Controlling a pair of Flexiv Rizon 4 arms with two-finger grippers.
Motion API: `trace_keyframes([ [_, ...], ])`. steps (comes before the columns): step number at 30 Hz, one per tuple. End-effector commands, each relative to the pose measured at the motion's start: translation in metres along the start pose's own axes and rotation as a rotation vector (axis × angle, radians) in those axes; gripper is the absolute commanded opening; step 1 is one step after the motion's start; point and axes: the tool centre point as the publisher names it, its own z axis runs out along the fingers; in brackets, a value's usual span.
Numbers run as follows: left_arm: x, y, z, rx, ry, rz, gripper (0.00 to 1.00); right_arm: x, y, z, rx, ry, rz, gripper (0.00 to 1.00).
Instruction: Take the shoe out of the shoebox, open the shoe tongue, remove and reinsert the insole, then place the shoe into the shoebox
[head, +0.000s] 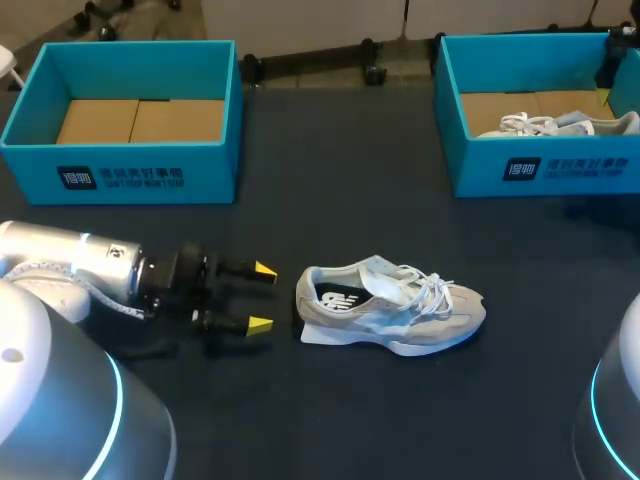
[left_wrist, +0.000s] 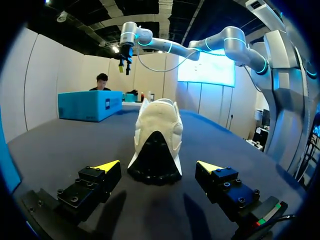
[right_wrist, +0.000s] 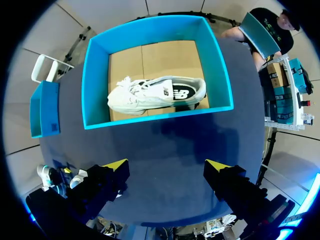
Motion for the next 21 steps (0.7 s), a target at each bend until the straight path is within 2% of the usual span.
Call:
trace_keyframes([
  [1, 0.000, 0.003, 0.006, 0.008, -0.007, 0.000, 1.00, 0.000, -0.001, 0.000, -0.002, -0.001, 0.001, 1.00],
  [21, -0.014, 0.007, 0.030, -0.004, 0.044, -0.005, 1.00, 0.000, -0.001, 0.000, -0.002, -0.001, 0.001, 1.00],
])
